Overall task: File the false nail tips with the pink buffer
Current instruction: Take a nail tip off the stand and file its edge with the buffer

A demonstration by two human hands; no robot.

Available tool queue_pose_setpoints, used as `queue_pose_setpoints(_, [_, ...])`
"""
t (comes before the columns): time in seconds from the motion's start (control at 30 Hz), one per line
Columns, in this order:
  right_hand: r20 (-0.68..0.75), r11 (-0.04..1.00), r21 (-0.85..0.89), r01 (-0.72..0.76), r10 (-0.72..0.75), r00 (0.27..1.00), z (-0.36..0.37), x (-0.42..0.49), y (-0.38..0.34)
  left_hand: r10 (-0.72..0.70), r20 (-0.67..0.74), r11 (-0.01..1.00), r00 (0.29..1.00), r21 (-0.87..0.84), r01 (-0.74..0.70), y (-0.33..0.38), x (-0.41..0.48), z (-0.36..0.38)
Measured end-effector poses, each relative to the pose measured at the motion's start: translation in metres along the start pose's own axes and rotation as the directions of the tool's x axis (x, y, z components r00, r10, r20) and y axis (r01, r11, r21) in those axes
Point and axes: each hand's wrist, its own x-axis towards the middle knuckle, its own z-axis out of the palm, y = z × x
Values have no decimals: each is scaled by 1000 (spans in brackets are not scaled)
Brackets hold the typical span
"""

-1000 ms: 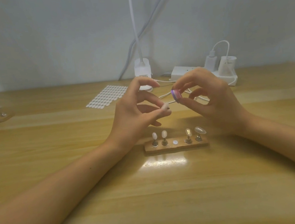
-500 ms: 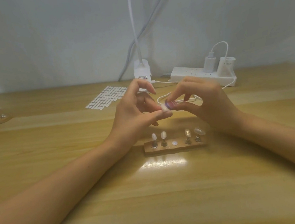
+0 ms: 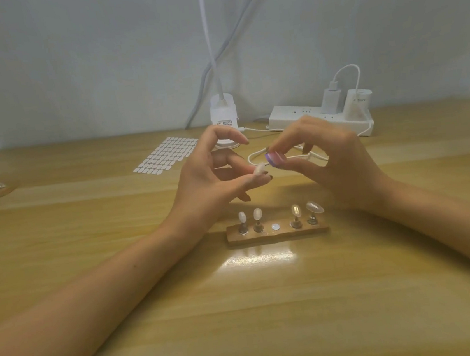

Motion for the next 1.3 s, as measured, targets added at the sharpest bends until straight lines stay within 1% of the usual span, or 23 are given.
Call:
queue_pose_setpoints(0.1, [15, 1000, 10, 8, -8, 1000, 3, -3, -3, -8, 4, 1000, 1000, -15, 8, 1, -1, 0])
queue_pose_setpoints(0.23, [-41, 1000, 2, -23, 23, 999, 1, -2, -5, -1, -18, 1000, 1000, -2, 1, 2, -2, 1])
queue_pose_setpoints(0.33, [-97, 998, 46, -51, 55, 994, -1, -1, -6, 25, -18, 999, 1000, 27, -25, 3, -3, 1])
queue_pose_setpoints(0.4, [-110, 994, 102, -47, 58, 992, -2, 1, -10, 33, -3, 999, 999, 31, -33, 3, -2, 0])
queue_pose_setpoints(0.47, [-101, 992, 126, -23, 35, 994, -3, 3, -13, 31, 11, 999, 999, 23, -31, 2, -2, -1])
queue_pose_setpoints(0.57, [-61, 996, 64, 57, -53, 997, -1, 6, -16, 32, 11, 999, 999, 20, -32, 1, 0, 0])
queue_pose_setpoints(0.67, [-34, 995, 24, 94, -93, 995, 0, 7, -17, 30, 5, 999, 1000, 28, -30, -1, 1, 0])
queue_pose_setpoints(0.77, [-1, 990, -66, 127, -127, 992, -2, 8, -11, 1, 0, 1000, 1000, 1, -1, -2, 0, 0])
queue_pose_setpoints(0.83, [-35, 991, -82, 103, -106, 994, -5, 8, -7, -20, -2, 999, 1000, -25, 20, -2, 0, 0])
queue_pose_setpoints(0.9, [-65, 990, -61, 129, -133, 989, -8, 7, -7, -29, -1, 999, 1000, -30, 29, -2, 0, 0])
queue_pose_setpoints(0.97, [7, 975, -49, 215, -215, 977, -5, 4, -9, -35, -2, 999, 999, -27, 35, -2, 0, 0])
queue_pose_setpoints(1.0, [49, 971, -53, 233, -230, 972, -2, 3, -9, -40, 0, 999, 999, -27, 40, -1, 0, 0])
queue_pose_setpoints(1.03, [66, 972, -65, 224, -220, 973, -1, 3, -9, -48, 1, 998, 999, -31, 48, -1, -1, -1])
queue_pose_setpoints(1.07, [52, 977, -79, 198, -194, 980, -2, 4, -7, -59, -1, 997, 998, -40, 59, -1, -1, -1])
queue_pose_setpoints(1.17, [-41, 989, -71, 128, -131, 991, -9, 7, -5, -78, 0, 994, 997, -71, 77, 0, 0, -1])
queue_pose_setpoints(1.2, [-34, 988, -50, 143, -145, 989, -9, 7, -7, -71, 7, 995, 997, -73, 71, 0, 0, -1])
queue_pose_setpoints(1.27, [39, 981, -37, 188, -187, 982, -6, 6, -11, -60, 22, 995, 998, -75, 62, -1, 0, -1])
queue_pose_setpoints(1.3, [58, 983, -49, 179, -176, 983, -5, 5, -10, -64, 26, 994, 998, -84, 66, -1, 0, -1])
